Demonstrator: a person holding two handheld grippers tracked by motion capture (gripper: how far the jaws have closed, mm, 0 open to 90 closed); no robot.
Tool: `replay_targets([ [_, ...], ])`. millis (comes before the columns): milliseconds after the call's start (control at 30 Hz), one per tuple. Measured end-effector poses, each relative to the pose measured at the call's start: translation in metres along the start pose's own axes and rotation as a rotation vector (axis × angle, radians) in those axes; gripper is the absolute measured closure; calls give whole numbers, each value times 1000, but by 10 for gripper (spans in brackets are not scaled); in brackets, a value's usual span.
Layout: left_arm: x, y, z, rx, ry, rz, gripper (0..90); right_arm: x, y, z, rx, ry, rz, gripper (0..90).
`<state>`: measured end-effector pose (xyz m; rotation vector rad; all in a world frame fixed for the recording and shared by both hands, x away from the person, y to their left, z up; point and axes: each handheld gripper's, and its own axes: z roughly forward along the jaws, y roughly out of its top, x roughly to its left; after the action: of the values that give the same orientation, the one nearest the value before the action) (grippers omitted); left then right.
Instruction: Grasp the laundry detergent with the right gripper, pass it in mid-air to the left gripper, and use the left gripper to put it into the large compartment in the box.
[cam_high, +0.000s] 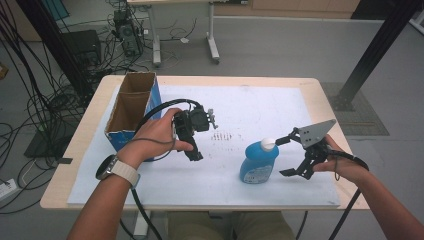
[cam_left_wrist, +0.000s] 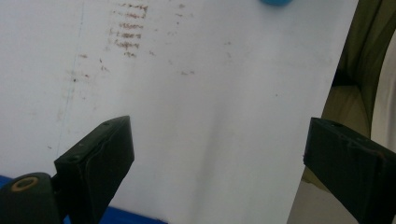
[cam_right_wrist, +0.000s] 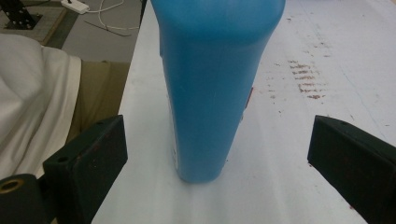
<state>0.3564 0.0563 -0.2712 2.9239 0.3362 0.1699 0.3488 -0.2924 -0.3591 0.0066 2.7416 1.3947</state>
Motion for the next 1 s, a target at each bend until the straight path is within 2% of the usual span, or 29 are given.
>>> replay_targets([
  [1000,-3,2,2,3,-2,-1,90,1,-6,2,15,1,6,47],
])
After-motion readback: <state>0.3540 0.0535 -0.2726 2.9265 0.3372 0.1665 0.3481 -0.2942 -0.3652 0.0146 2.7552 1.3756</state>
